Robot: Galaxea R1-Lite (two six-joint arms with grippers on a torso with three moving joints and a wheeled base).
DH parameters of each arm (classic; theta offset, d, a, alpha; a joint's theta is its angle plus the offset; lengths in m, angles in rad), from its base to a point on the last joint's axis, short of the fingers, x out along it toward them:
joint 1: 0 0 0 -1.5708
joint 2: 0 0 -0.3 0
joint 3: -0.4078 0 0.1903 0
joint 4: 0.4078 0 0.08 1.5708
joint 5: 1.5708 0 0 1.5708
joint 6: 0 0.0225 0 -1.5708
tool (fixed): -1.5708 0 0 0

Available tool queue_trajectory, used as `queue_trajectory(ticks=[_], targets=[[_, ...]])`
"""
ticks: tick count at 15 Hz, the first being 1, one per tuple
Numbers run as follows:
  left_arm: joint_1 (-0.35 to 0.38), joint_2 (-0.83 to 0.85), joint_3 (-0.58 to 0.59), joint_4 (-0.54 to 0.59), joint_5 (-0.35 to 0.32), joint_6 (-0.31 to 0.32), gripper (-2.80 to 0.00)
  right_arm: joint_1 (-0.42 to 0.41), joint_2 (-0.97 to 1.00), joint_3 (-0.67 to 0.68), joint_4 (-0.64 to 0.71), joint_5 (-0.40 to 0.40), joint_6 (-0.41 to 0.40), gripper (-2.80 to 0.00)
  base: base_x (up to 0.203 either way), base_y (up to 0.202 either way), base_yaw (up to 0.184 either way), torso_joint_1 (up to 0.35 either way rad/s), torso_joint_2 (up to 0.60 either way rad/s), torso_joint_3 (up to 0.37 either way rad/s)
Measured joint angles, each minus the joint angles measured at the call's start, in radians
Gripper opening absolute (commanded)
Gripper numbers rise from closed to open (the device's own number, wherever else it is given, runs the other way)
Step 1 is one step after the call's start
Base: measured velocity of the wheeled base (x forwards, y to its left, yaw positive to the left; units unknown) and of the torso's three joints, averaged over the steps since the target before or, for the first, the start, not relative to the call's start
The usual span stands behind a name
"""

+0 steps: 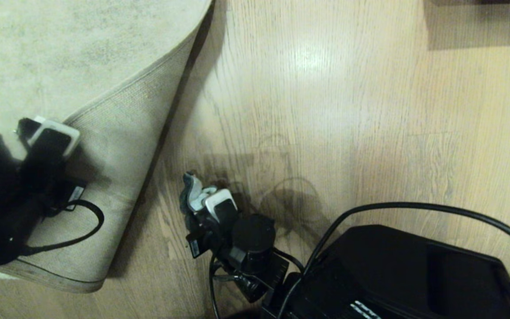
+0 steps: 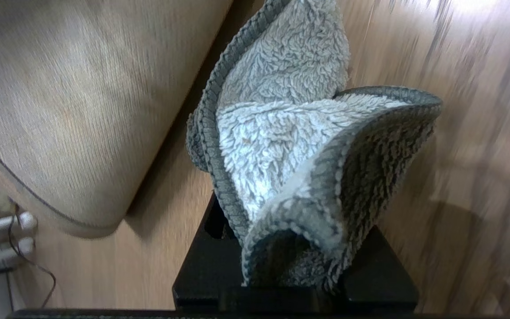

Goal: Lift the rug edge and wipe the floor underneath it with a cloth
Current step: Wipe the floor under the carpet with a rag

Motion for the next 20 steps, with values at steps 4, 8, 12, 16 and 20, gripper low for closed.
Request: queue_trajectory(ticks=[4, 8, 12, 16, 20], targets=[[0.0, 0.006, 0.0, 0.0, 0.0, 0.0, -2.8, 0.0, 0.04, -0.031, -0.002, -0.003, -0.004, -2.8, 0.0, 0.0, 0.0, 0.0, 0.0, 0.0], [-0.001, 0.009, 0.0, 0.0, 0.0, 0.0, -2.8, -0.001, 0.083, -0.16, 0.012, -0.004, -0.008, -2.8, 0.0, 0.0, 0.0, 0.0, 0.0, 0.0], [-0.001, 0.014, 0.0, 0.0, 0.0, 0.0, -2.8, -0.015, 0.117, -0.263, 0.032, -0.004, -0.01, -2.8, 0.0, 0.0, 0.0, 0.0, 0.0, 0.0], [-0.001, 0.017, -0.001, 0.0, 0.0, 0.0, -2.8, -0.022, 0.147, -0.337, 0.05, -0.002, -0.01, -2.8, 0.0, 0.0, 0.0, 0.0, 0.0, 0.0], [-0.001, 0.019, 0.0, 0.0, 0.0, 0.0, -2.8, -0.039, 0.199, -0.425, 0.068, -0.001, -0.01, -2.8, 0.0, 0.0, 0.0, 0.0, 0.0, 0.0]])
